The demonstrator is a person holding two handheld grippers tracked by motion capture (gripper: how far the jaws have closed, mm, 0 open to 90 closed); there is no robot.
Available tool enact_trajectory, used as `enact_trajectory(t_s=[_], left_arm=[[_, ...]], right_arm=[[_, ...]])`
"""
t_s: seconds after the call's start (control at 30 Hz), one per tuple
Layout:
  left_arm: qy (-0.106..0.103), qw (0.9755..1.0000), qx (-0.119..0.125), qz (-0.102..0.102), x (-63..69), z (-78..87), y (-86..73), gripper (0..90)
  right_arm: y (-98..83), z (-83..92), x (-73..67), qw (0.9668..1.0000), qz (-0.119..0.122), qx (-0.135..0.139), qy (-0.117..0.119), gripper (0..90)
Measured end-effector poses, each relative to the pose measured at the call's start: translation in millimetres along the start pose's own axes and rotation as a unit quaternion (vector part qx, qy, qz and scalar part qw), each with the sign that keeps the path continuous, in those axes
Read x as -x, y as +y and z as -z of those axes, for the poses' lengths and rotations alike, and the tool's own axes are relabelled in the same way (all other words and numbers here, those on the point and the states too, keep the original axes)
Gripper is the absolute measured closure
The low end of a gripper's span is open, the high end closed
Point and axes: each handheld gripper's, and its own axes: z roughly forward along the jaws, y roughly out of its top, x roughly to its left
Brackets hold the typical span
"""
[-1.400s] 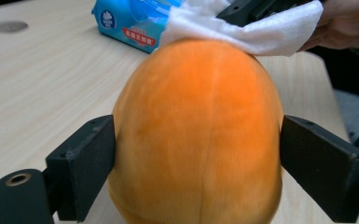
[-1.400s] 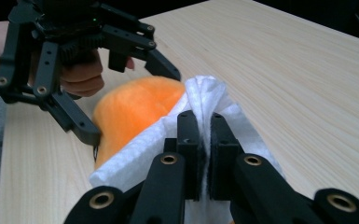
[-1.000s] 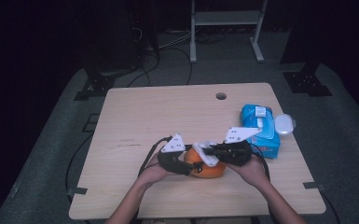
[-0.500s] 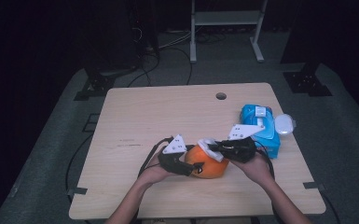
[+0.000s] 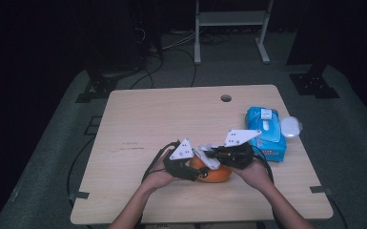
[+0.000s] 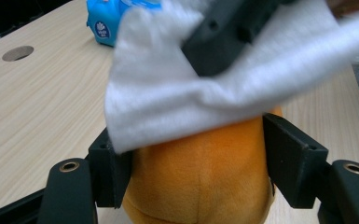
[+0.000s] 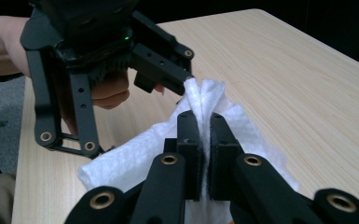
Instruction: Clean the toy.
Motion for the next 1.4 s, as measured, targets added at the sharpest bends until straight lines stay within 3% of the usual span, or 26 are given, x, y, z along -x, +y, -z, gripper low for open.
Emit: enact_trajectory(t_s=[0.27,0.4,0.47,0.57,0.63,0.77,1.03,1.23,1.4], left_arm=[[-0.010,0.9998,0.002,0.014,-4.2,9.9,-21.5,30.7],[-0.028,0.9993,0.008,0.024,-4.8,12.4,-25.9,25.2],[-0.046,0.9977,0.021,0.046,-7.0,13.3,-24.4,17.8],[-0.047,0.9960,0.033,0.068,-10.9,13.5,-21.5,13.0],[-0.048,0.9964,0.024,0.066,-10.6,10.6,-19.0,13.1],[-0.040,0.9984,0.011,0.037,-5.6,8.5,-12.8,22.2],[-0.035,0.9992,0.001,-0.020,7.4,7.3,-7.4,26.0],[-0.036,0.9993,0.009,-0.002,5.2,12.6,-17.5,27.9],[-0.041,0.9989,0.011,0.021,-0.6,15.8,-25.6,27.9]], right_arm=[[-26.9,16.8,25.1,0.9980,-0.056,-0.002,-0.027,84.8],[-38.5,24.1,22.4,0.9974,-0.066,-0.001,-0.027,84.8],[-41.3,25.3,18.9,0.9976,-0.064,0.003,-0.025,84.8],[-42.9,26.4,12.9,0.9980,-0.059,0.006,-0.021,84.8],[-42.2,26.7,9.8,0.9982,-0.056,0.006,-0.021,84.8],[-36.8,25.7,4.4,0.9986,-0.048,0.005,-0.021,84.7],[-19.4,9.7,-4.8,0.9991,-0.034,0.023,0.012,84.7],[-24.8,13.5,5.6,0.9988,-0.044,0.019,-0.004,84.7],[-44.4,24.8,12.9,0.9967,-0.078,0.021,-0.008,84.7]])
